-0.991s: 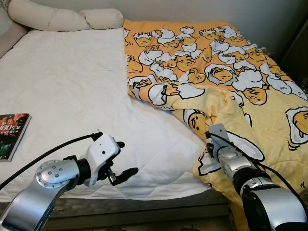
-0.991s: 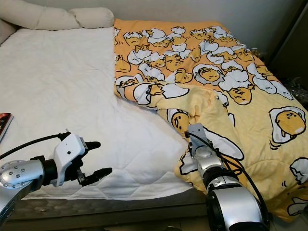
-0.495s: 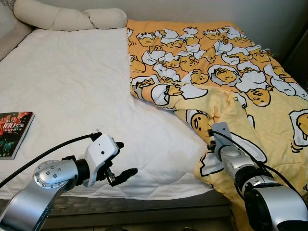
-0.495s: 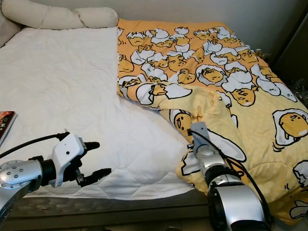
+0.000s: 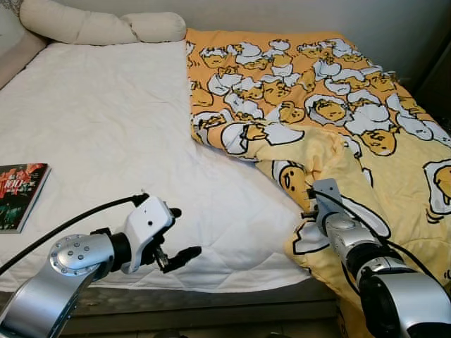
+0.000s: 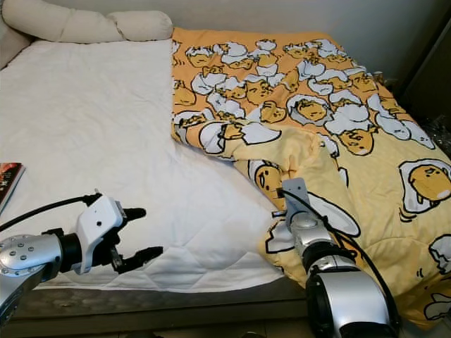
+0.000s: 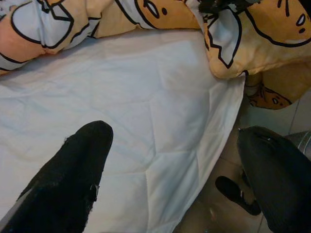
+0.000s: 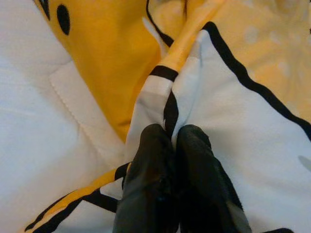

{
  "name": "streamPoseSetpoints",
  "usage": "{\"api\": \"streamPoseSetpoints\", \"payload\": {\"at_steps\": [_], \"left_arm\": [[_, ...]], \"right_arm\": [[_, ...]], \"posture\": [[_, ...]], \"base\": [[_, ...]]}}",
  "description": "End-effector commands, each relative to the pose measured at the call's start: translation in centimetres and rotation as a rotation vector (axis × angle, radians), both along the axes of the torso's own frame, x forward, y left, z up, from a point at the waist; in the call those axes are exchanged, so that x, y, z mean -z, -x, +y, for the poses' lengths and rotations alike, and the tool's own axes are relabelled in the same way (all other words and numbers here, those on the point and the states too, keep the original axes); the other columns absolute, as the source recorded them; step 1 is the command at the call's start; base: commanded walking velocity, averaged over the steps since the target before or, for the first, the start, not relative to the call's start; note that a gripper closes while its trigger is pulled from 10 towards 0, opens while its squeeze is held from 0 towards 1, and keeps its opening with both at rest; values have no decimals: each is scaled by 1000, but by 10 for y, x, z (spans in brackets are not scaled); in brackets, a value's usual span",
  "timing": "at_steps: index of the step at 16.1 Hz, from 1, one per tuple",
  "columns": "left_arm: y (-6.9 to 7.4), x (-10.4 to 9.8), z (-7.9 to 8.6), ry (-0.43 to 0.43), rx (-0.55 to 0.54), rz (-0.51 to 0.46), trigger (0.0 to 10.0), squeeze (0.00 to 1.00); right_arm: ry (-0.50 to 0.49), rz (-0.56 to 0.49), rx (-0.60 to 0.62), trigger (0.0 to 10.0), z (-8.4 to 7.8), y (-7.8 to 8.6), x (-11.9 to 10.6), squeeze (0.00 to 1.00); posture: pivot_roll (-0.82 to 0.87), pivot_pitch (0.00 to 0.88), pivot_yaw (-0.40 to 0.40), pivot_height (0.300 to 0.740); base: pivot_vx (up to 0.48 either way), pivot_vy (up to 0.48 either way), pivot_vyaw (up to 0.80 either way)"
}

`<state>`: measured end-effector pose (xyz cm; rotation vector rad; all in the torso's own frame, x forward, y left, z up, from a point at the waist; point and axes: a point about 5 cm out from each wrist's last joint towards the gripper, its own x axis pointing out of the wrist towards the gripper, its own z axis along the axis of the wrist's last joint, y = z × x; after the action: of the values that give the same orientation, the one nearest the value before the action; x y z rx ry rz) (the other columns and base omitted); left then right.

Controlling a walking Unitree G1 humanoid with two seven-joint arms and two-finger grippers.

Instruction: Clean up the room

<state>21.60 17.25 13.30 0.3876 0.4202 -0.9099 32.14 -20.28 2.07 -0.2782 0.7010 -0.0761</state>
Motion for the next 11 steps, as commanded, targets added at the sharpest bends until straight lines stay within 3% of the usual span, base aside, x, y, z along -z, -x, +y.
{"api": "streamPoseSetpoints", "payload": {"at_steps": [1, 2, 6, 9, 10, 11], "left_arm": [[-3, -4, -1, -3, -2, -15, 10000, 0], [-3, -3, -1, -1, -2, -16, 10000, 0], [-3, -2, -5, 16, -6, -16, 10000, 0], [-3, 0, -6, 20, 0, -10, 10000, 0], [-4, 0, -7, 22, 3, -9, 10000, 0], [-5, 0, -8, 23, 4, -9, 10000, 0]], "right_arm": [[-18, -10, 11, 0, -10, 1, -2, 0], [-31, -13, 6, 0, -11, 1, -2, 0], [-284, -41, -165, 0, -13, 5, -4, 0], [-519, 23, -607, 0, -7, 33, -1, 0], [-630, 103, -804, 0, 0, 59, 3, 0], [-678, 150, -900, 0, 4, 73, 4, 0]], "posture": [[61, 0, -17, 740], [59, 0, -18, 740], [42, 0, -21, 740], [29, 0, -14, 740], [24, 0, -13, 740], [24, 0, -13, 740]], "base": [[0, 0, 0], [0, 0, 0], [0, 0, 0], [0, 0, 0], [0, 0, 0], [0, 0, 0]]}}
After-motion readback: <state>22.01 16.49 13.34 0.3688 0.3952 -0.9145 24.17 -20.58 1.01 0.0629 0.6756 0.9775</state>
